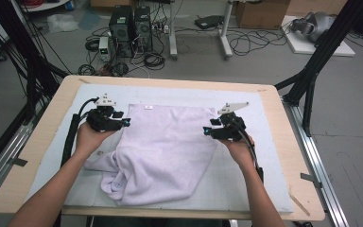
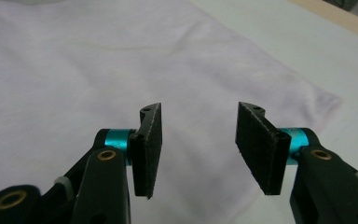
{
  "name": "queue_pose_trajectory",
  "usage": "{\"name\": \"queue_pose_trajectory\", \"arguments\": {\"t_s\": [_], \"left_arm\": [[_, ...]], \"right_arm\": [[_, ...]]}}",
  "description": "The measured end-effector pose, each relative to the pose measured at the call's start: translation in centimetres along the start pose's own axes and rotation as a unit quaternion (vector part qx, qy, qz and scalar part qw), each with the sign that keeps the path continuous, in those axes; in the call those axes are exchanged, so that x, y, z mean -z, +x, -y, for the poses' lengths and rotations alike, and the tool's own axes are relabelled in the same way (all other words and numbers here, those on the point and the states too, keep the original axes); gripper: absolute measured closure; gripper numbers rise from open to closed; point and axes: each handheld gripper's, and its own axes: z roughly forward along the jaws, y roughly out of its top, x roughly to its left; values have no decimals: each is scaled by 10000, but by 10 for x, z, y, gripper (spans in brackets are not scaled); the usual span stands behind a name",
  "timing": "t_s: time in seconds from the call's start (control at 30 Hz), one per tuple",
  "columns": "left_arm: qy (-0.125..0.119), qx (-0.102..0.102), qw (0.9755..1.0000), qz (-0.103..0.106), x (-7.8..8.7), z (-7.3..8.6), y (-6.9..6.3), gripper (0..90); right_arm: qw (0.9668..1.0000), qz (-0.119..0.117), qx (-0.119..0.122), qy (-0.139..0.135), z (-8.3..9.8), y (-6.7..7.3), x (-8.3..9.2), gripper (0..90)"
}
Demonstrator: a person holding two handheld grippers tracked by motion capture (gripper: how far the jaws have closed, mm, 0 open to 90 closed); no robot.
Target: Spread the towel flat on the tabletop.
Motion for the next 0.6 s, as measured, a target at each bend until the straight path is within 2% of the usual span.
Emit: {"name": "queue_pose_trajectory", "arguments": {"t_s": [0.07, 0.13, 0.2, 0.27, 0.43, 0.6], "left_arm": [[-30, -22, 9999, 96, 6, 4, -6, 525], [-55, -76, 9994, 324, 16, 11, -15, 517], [-102, -124, 9988, 468, 25, 16, -22, 510], [-131, -186, 9979, 599, 33, 19, -30, 499], [-253, -353, 9954, 856, 51, 25, -47, 485], [-128, -543, 9925, 1086, 56, 40, -63, 452]], "right_arm": [[10000, -48, 61, 9, 7, 10, 4, 493], [9998, -168, 129, -7, 15, 21, 8, 475], [9991, -287, 175, 246, 18, 30, 10, 443], [9992, -283, 280, 21, 24, 39, 15, 458], [9980, -536, 310, -138, 37, 59, 22, 443], [9957, -835, 369, -140, 51, 78, 24, 432]]}}
